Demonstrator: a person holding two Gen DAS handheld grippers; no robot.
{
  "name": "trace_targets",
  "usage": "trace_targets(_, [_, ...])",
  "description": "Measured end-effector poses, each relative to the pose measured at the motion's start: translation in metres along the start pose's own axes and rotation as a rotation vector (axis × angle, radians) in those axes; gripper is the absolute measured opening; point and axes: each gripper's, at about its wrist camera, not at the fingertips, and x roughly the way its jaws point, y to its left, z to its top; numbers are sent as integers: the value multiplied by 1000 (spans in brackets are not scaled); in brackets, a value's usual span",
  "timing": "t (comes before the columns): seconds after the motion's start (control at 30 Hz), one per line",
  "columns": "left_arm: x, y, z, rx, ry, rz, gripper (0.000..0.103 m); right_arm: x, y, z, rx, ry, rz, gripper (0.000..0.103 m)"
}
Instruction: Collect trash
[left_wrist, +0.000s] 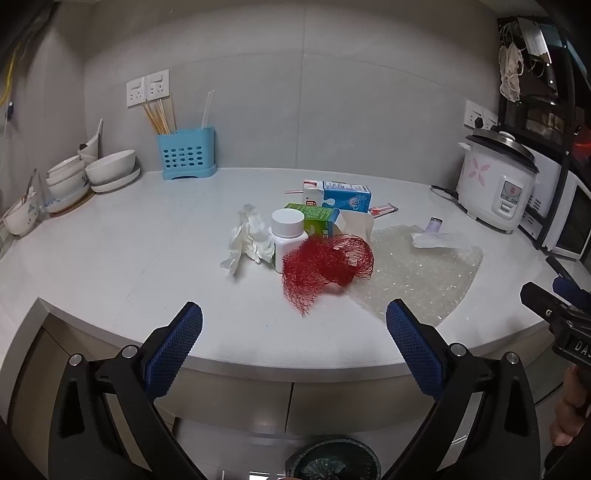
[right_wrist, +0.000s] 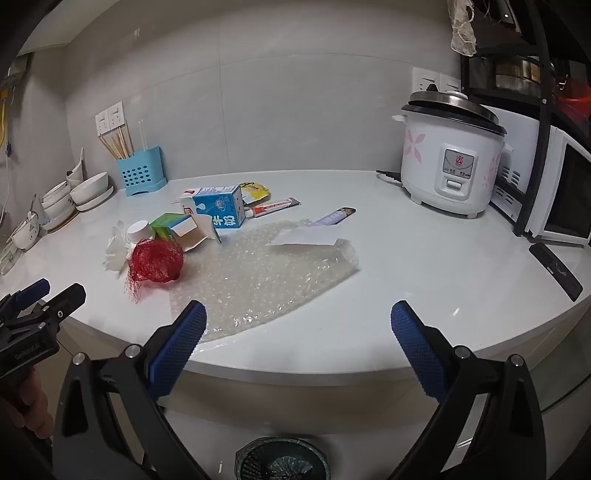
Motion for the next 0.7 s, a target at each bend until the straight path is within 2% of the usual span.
trace_targets(0.13, [2, 0, -2, 1, -5, -20, 97, 1, 0, -1, 5, 2, 3, 96])
trace_targets(0.7, [-2, 0, -1, 15, -17, 0, 97, 0, -1, 0, 1, 0, 1, 96])
